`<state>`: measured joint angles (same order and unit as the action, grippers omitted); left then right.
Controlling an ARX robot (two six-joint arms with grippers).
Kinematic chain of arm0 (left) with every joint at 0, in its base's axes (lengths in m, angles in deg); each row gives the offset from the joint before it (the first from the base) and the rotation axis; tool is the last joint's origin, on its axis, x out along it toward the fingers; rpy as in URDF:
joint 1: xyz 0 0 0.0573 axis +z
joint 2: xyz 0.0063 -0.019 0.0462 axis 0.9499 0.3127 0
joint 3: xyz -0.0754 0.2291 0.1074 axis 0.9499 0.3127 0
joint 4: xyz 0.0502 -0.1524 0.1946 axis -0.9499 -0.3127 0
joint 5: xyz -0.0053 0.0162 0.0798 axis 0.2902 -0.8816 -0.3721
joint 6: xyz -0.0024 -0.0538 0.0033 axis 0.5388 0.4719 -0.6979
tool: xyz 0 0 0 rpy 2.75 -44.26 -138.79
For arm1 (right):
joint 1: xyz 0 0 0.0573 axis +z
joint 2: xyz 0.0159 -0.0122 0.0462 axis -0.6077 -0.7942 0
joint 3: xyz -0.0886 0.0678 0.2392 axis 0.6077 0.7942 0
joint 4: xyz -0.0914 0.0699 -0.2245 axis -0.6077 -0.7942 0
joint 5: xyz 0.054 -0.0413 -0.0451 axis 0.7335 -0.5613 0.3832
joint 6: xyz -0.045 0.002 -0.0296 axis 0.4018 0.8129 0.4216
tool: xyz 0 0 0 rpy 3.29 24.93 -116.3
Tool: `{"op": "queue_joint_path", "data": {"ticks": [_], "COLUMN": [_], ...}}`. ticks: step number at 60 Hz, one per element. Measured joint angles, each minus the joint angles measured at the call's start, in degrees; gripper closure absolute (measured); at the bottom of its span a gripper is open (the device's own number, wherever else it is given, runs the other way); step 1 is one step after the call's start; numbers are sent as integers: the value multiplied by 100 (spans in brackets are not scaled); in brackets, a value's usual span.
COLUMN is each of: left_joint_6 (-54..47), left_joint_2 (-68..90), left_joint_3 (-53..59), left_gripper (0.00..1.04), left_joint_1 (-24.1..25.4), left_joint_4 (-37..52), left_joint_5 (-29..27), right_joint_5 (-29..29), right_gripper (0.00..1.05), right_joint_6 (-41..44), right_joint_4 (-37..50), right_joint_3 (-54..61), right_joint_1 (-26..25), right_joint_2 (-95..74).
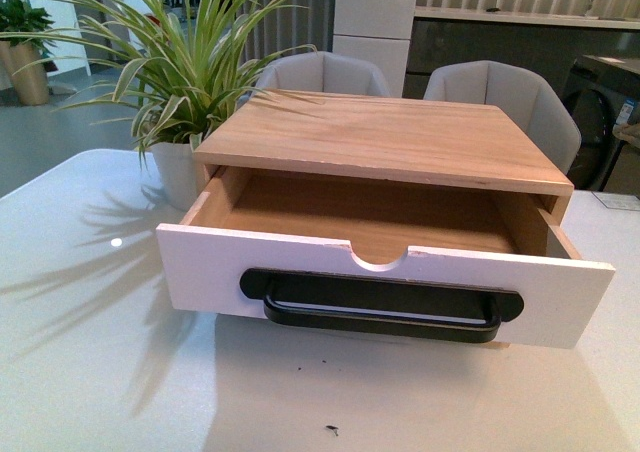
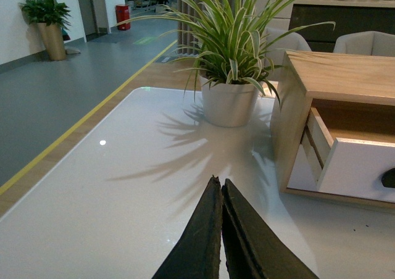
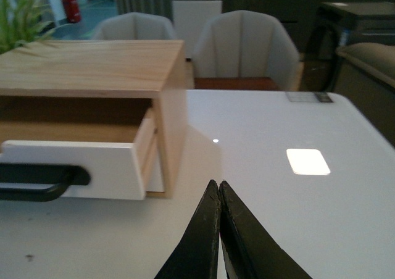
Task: Pull drawer
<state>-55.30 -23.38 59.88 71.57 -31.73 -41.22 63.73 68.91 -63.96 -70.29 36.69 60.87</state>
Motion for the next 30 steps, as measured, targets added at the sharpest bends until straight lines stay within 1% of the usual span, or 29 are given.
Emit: {"op": "queue_joint_path", "data": {"ticks": [6, 30], "left_joint_6": [-2, -4], "left_joint_2": [-28, -33], "left_joint_3": [11, 11], "left_gripper": [102, 102], "left_joint_1": [0, 0], "left_joint_4": [0, 0], "left_joint_5": [-7, -7], "right_joint_5": [-85, -90], "right_gripper": [103, 103], "right_joint_6": [-2, -4], "right_joint_4": [0, 44], "right_joint_3": [61, 273], "right_joint_1": [37, 52], "right_joint_2": [57, 372]}}
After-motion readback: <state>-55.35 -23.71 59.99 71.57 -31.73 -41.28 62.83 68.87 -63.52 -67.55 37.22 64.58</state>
